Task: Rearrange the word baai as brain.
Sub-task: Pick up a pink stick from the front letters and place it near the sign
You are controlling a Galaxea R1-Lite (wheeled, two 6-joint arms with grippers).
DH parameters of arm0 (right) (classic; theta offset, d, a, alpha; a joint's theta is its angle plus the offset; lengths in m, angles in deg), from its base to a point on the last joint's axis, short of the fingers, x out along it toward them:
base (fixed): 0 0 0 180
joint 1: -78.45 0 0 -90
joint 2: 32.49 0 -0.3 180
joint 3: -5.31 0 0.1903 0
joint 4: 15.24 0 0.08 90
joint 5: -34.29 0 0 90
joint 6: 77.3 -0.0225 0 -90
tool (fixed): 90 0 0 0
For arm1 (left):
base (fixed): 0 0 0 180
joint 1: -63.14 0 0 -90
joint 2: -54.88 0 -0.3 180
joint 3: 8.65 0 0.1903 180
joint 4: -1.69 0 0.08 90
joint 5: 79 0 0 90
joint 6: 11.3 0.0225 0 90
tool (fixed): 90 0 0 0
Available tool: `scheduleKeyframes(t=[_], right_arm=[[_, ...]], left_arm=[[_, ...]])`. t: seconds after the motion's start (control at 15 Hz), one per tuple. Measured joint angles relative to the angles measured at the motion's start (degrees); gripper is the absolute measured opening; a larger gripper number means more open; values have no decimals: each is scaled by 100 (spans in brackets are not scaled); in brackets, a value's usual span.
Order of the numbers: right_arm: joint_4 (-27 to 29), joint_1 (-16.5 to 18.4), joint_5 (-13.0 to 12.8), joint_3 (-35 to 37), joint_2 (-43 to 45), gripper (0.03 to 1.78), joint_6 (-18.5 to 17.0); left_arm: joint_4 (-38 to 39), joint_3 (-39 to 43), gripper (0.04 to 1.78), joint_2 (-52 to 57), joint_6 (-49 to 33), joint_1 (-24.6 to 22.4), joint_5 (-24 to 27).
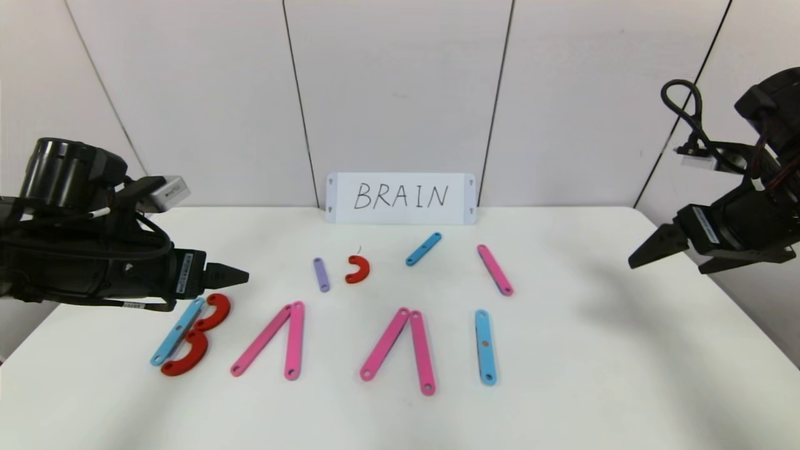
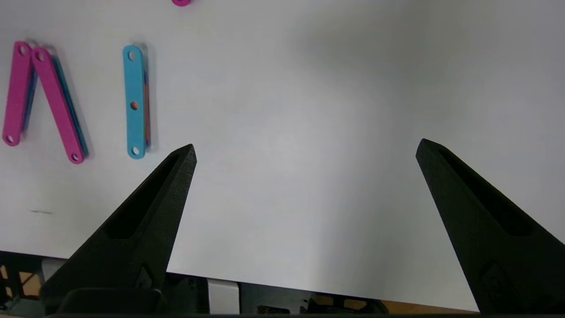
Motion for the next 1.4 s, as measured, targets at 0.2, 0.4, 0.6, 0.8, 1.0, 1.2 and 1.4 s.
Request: scheduleKeyframes(t=[0.2, 0.4, 0.6, 0.8, 1.0, 1.2, 1.4], right_arm=[[102, 115, -218, 218, 110, 174, 690], [105, 138, -286, 262, 151, 174, 740], [83, 178, -306, 257, 160, 174, 742], [80, 187, -293, 235, 174, 174, 727], [80, 197, -290, 221, 185, 174, 725], [80, 193, -278, 223, 199, 174, 725], [65, 197, -262, 224, 207, 174, 725]], left_arm=[[2, 18, 173, -55, 6, 5, 0], [-6, 149, 173, -113, 2, 162, -2], [-37, 234, 173, -224, 9, 328, -11], [-406, 265, 173, -234, 406, 352, -67], [-488, 308, 173, -315, 610, 333, -96], [-488, 327, 173, -518, 797, 250, -119], [-469, 374, 173, -739, 934, 239, -116]])
